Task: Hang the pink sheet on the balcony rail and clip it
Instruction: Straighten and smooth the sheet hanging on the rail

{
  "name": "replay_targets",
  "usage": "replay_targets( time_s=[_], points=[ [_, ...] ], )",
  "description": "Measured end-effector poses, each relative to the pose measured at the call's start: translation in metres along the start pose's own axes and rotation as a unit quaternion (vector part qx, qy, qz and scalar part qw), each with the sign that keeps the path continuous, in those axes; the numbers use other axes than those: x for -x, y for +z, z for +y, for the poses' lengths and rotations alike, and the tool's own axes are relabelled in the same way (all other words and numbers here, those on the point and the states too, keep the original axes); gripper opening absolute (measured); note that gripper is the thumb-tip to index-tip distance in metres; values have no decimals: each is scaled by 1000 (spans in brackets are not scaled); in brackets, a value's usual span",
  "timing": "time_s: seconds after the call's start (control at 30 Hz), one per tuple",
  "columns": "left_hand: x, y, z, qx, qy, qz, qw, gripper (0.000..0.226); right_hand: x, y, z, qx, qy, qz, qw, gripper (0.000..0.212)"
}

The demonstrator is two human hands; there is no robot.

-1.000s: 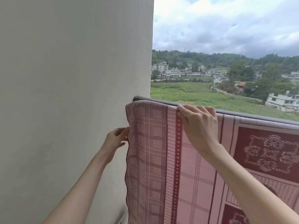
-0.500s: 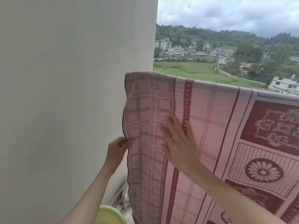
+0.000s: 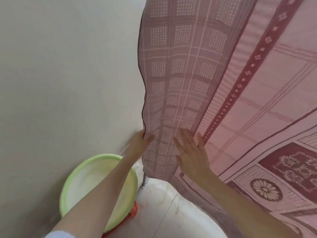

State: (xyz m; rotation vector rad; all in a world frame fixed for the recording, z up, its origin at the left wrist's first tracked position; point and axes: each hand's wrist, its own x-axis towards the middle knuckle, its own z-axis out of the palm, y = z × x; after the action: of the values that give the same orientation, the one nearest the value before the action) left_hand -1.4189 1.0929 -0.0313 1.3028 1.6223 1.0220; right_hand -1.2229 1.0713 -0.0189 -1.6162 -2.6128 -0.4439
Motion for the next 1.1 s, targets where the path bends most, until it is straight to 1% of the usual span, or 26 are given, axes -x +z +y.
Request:
replay_targets(
  time_s=[0.03, 0.1, 0.17, 0.23, 0.3, 0.33, 0.4, 0.43, 0.47, 0.5, 0.53, 0.57, 0.6, 0.63, 0.67, 0.7, 0.73, 0.77, 0.8, 0.83, 0.87, 0.9, 0.93, 1.0, 1.03, 1.1],
  points=[
    [0, 8, -15, -8, -9, 4, 1000, 10, 1, 15, -3, -9, 7, -6, 1000, 65],
    [2, 25, -53, -12, -30, 14, 999, 18, 6, 46, -8, -28, 24, -23, 999, 59],
    [8, 42, -96, 11, -58, 12, 998, 15, 15, 79, -14, -45, 43, -54, 997, 54],
    [16, 59, -136, 26, -76, 14, 997, 13, 30, 115, -19, -79, 70, -96, 990, 55],
    [24, 79, -175, 52, -99, 23, 993, 16, 46, 152, -24, -120, 82, -117, 982, 59],
    [27, 91, -195, 71, -102, 28, 992, 21, 54, 172, -28, -148, 90, -132, 976, 57],
    [30, 117, -232, 107, -106, 40, 988, 39, 70, 214, -37, -238, 114, -155, 952, 56],
    [30, 130, -248, 116, -106, 43, 987, 44, 77, 234, -44, -290, 129, -151, 936, 56],
    [28, 145, -267, 128, -99, 43, 986, 45, 84, 258, -51, -340, 148, -143, 918, 56],
    [27, 159, -283, 135, -99, 50, 985, 42, 91, 282, -59, -389, 173, -132, 895, 54],
    [24, 173, -302, 148, -96, 64, 982, 41, 97, 307, -66, -439, 208, -124, 865, 52],
    [21, 186, -320, 154, -95, 82, 980, 44, 103, 332, -73, -494, 255, -123, 822, 50],
    [17, 198, -340, 163, -90, 100, 977, 43, 108, 356, -80, -551, 309, -130, 764, 48],
    [14, 210, -358, 171, -91, 112, 975, 32, 112, 380, -86, -615, 363, -136, 687, 47],
    [9, 221, -378, 182, -88, 118, 972, 14, 118, 404, -92, -680, 409, -136, 593, 47],
    [5, 230, -395, 184, -95, 126, 970, 6, 123, 428, -96, -734, 443, -125, 500, 49],
    [2, 238, -410, 202, -94, 134, 966, 10, 127, 451, -98, -775, 462, -105, 419, 51],
    [-2, 245, -424, 239, -95, 131, 957, 6, 130, 472, -99, -809, 465, -77, 352, 51],
    [-5, 251, -435, 277, -102, 125, 947, 7, 134, 491, -100, -839, 455, -41, 296, 50],
    [-10, 259, -449, 303, -104, 117, 940, 17, 136, 507, -101, -862, 437, -2, 256, 47],
    [-15, 262, -456, 336, -106, 111, 929, 21, 135, 516, -100, -876, 419, 30, 239, 42],
    [-21, 263, -461, 369, -100, 115, 917, 18, 132, 520, -98, -881, 404, 55, 239, 34],
    [-24, 265, -466, 398, -91, 117, 905, 13, 131, 524, -98, -884, 392, 79, 243, 30],
    [-29, 270, -476, 425, -82, 117, 894, 5, 129, 526, -95, -889, 354, 119, 264, 35],
    [-31, 273, -480, 432, -83, 114, 891, 6, 128, 528, -95, -891, 340, 132, 272, 35],
    [-30, 278, -485, 434, -93, 106, 890, 11, 129, 531, -94, -888, 331, 151, 282, 17]
  ],
)
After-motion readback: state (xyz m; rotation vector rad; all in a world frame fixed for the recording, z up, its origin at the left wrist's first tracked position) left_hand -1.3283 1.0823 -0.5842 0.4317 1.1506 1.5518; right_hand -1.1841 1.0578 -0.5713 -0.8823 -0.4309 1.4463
